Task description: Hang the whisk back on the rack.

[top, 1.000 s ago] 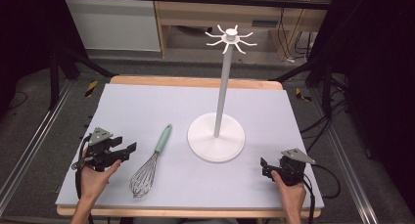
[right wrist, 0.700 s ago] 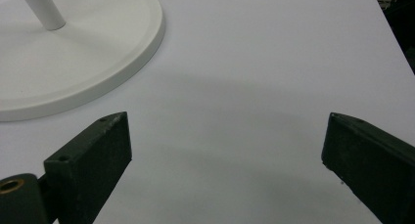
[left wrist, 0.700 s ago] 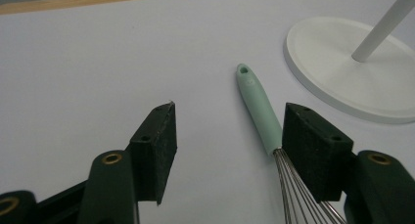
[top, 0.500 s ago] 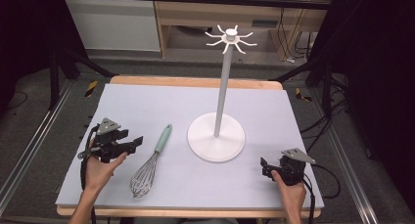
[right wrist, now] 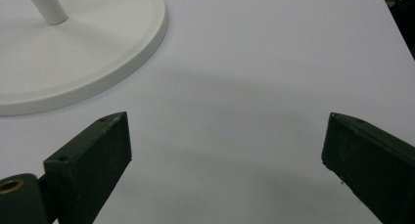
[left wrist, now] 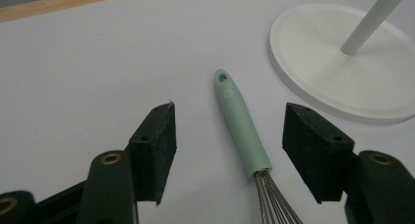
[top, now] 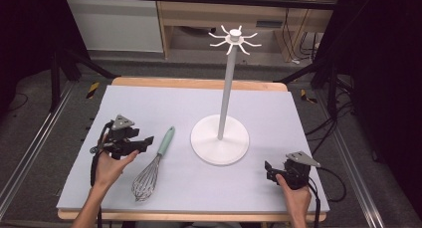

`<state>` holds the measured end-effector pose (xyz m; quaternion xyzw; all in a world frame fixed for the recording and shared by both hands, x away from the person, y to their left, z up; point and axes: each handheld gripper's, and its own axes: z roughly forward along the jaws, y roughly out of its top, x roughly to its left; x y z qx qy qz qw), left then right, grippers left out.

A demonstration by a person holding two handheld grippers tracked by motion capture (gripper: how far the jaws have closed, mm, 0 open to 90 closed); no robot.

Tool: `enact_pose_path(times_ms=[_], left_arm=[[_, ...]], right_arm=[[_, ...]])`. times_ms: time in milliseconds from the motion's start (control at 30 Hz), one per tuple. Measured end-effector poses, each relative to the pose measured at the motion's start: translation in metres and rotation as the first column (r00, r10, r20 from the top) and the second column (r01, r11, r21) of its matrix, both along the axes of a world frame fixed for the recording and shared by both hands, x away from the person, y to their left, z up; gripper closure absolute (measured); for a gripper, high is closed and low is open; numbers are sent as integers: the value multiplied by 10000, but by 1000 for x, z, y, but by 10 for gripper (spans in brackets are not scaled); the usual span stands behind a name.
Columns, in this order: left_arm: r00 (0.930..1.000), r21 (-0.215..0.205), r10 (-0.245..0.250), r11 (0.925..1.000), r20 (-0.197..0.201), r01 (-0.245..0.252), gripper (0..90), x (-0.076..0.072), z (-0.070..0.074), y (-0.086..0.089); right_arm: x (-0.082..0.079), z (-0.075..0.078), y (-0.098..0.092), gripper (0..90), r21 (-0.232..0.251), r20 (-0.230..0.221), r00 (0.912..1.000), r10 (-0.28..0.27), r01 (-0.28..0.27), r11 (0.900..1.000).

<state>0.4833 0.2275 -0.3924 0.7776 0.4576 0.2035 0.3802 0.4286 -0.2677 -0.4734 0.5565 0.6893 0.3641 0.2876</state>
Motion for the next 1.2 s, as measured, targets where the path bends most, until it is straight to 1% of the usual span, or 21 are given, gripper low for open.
enact_pose_path(times_ms=[233, 367, 433, 500, 567, 600, 733, 833, 900, 1000, 1067, 1200], left_arm=[[9997, 326, -144, 9994, -220, 152, 365, 5, -3, -10], [9986, 487, -296, 9983, -439, 317, 365, 7, -7, -15], [9978, 642, -363, 9971, -562, 399, 365, 8, -9, -19], [9972, 662, -400, 9968, -633, 441, 368, 9, -10, -21], [9962, 704, -456, 9962, -739, 508, 369, 10, -12, -23], [9954, 807, -504, 9951, -815, 569, 371, 10, -12, -24], [9933, 878, -467, 9946, -1059, 561, 372, 13, -14, -27], [9912, 1032, -449, 9930, -1243, 579, 378, 14, -17, -29], [9893, 1128, -519, 9913, -1361, 675, 381, 15, -18, -31], [9881, 1260, -534, 9894, -1442, 719, 391, 16, -21, -35], [9857, 1313, -536, 9885, -1596, 750, 401, 18, -23, -37], [9836, 1345, -549, 9878, -1718, 786, 412, 19, -25, -39]], right_arm=[[0, 1, 0, 48, 12, 50, 10000, 54, -54, 10000], [1, 1, 1, 48, 50, 28, 10000, 68, -68, 10000], [2, 1, 0, 48, 5, 43, 9999, 98, -98, 10000], [2, 1, 0, 48, -3, 55, 9999, 105, -105, 9999], [2, 1, 0, 48, -1, 54, 9999, 99, -99, 10000], [2, 1, 1, 48, 19, 32, 10000, 76, -76, 10000], [2, 1, 1, 48, 1, 20, 10000, 82, -82, 10000], [2, 2, 1, 48, -6, 53, 9999, 105, -105, 9999], [2, 2, 1, 48, 10, 32, 9999, 130, -130, 9999], [2, 2, 0, 48, 41, 8, 9999, 132, -132, 9999], [2, 2, 0, 48, 56, -12, 9999, 109, -108, 9999], [1, 2, 0, 48, 53, -16, 9999, 131, -131, 9999]])
